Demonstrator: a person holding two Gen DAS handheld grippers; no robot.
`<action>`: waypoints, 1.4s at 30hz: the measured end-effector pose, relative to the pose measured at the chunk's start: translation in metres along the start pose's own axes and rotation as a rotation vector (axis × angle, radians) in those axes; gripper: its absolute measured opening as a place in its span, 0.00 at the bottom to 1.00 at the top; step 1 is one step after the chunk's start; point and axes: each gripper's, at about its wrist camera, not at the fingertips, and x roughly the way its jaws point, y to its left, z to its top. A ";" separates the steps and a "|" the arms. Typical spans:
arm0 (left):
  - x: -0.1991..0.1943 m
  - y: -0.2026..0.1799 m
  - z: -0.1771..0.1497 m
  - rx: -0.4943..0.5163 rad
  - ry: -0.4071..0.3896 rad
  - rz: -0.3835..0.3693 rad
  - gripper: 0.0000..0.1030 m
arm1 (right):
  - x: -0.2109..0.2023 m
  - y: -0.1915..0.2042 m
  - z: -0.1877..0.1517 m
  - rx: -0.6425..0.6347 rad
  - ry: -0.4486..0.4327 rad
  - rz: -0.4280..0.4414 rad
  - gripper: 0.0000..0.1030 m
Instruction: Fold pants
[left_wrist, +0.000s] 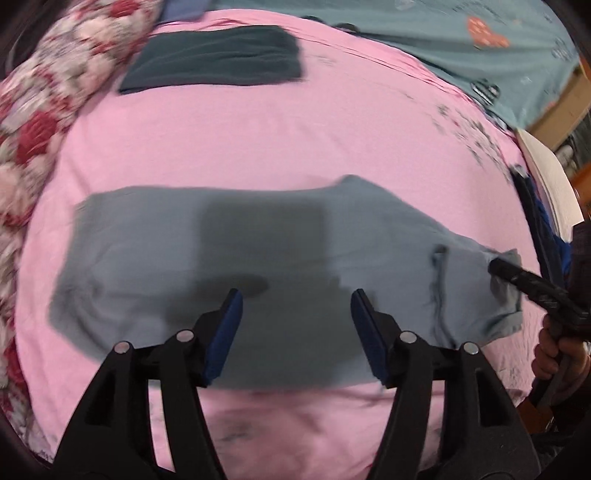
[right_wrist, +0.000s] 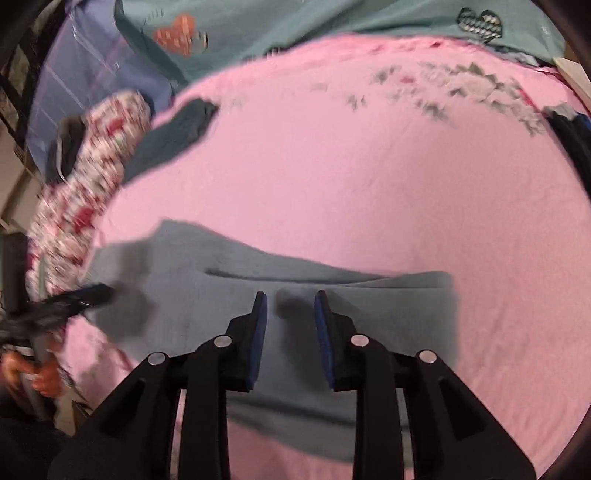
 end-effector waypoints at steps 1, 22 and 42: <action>-0.006 0.013 -0.003 -0.020 -0.006 0.016 0.64 | 0.000 0.006 0.004 -0.013 0.000 -0.034 0.26; -0.105 0.197 -0.020 -0.178 -0.141 0.005 0.72 | 0.041 0.371 -0.023 -0.667 -0.038 0.314 0.55; -0.108 0.249 -0.036 -0.285 -0.145 -0.066 0.74 | 0.122 0.423 -0.031 -0.648 -0.014 0.032 0.47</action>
